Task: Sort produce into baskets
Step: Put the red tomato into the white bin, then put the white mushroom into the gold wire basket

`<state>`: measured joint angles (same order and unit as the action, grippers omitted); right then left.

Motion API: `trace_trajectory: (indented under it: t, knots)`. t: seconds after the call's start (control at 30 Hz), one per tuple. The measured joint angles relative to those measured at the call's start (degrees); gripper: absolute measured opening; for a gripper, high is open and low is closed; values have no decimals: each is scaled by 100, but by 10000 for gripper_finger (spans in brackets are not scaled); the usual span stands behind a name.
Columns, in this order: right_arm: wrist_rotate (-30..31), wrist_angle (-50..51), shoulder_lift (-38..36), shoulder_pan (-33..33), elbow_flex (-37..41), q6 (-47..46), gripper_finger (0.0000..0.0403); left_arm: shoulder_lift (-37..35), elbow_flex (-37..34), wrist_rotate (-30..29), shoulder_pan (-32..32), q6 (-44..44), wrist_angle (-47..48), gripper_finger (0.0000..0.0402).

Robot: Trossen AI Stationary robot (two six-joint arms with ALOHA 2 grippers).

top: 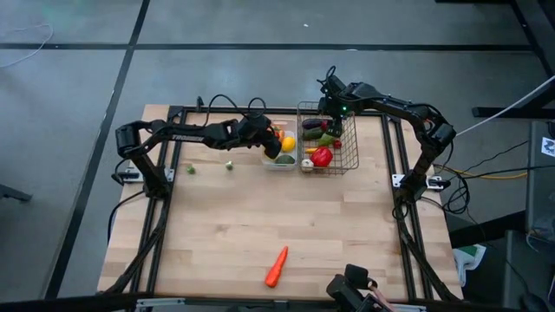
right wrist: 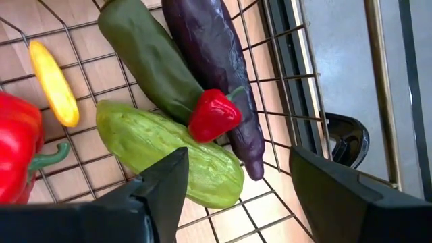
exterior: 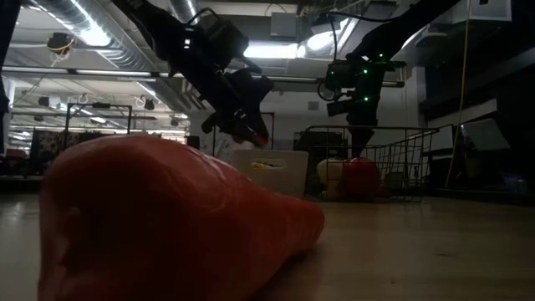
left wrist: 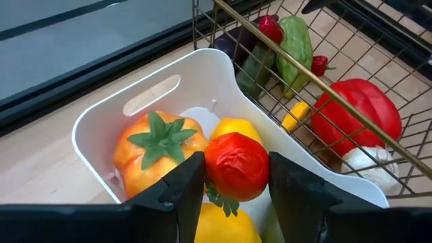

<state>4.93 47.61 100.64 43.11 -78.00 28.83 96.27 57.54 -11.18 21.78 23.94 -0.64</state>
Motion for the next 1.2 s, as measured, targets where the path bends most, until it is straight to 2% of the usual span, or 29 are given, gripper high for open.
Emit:
trace_trajectory:
  t: [0.37, 0.53, 0.73, 0.9, 1.2]
  knots:
    - [0, 2, 0, 0, 0, 1, 255, 0, 0, 0, 61, -34, -2, 235]
    - [0, 10, 0, 0, 0, 1, 255, -31, 0, 2, 66, -452, -1, 242]
    - [0, 25, 0, 0, 0, 1, 255, -422, 2, 79, 68, -651, 193, 231]
    - [0, 25, 0, 0, 0, 1, 255, -943, 2, 92, 72, -945, 895, 224]
    - [0, 5, 0, 0, 0, 1, 255, -1582, 4, 210, -54, -1458, 2816, 224]
